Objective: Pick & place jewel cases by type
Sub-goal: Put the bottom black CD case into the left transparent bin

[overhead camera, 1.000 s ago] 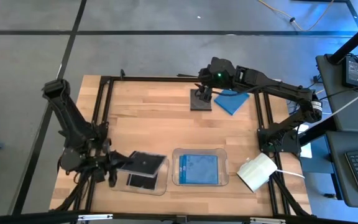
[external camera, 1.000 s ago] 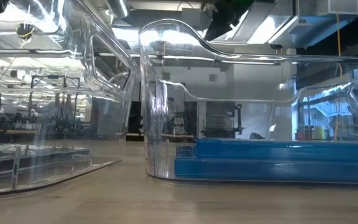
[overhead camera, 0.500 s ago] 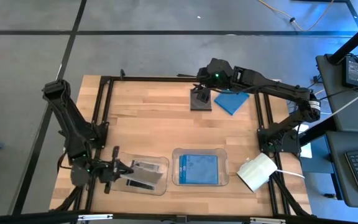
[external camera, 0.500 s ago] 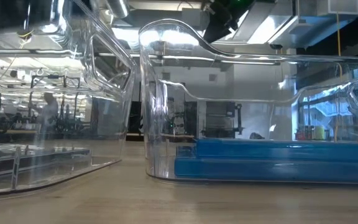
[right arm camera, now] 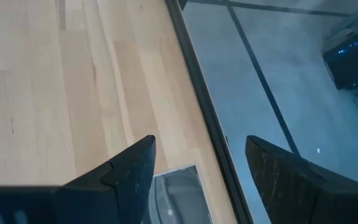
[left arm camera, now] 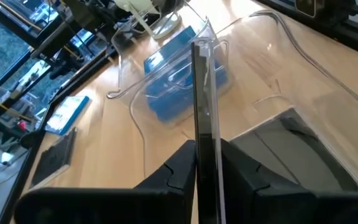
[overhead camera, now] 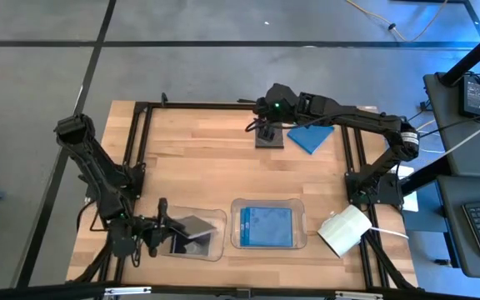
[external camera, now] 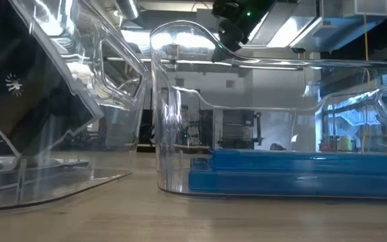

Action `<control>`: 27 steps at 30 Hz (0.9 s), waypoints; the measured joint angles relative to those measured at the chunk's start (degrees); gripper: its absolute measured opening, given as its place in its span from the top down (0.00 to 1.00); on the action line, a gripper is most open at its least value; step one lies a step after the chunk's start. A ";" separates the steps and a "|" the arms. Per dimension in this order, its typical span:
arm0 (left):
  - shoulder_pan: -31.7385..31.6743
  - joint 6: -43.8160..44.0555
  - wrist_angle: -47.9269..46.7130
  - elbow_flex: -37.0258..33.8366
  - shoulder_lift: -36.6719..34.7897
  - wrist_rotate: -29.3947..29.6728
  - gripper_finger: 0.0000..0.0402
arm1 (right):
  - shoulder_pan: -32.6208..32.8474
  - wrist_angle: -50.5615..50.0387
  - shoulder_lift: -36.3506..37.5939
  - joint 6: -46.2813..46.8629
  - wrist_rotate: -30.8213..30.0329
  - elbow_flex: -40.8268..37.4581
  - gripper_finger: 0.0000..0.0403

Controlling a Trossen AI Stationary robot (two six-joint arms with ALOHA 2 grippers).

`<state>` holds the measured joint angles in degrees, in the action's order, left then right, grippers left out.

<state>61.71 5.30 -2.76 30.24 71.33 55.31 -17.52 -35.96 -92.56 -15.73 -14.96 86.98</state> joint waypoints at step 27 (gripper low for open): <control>-0.02 -7.54 13.96 -0.02 -0.53 1.01 0.92 | 0.00 0.63 0.02 0.01 0.00 0.00 0.38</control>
<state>61.69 -2.24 11.20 30.22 70.81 56.32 -17.52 -35.33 -92.53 -15.72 -14.96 86.98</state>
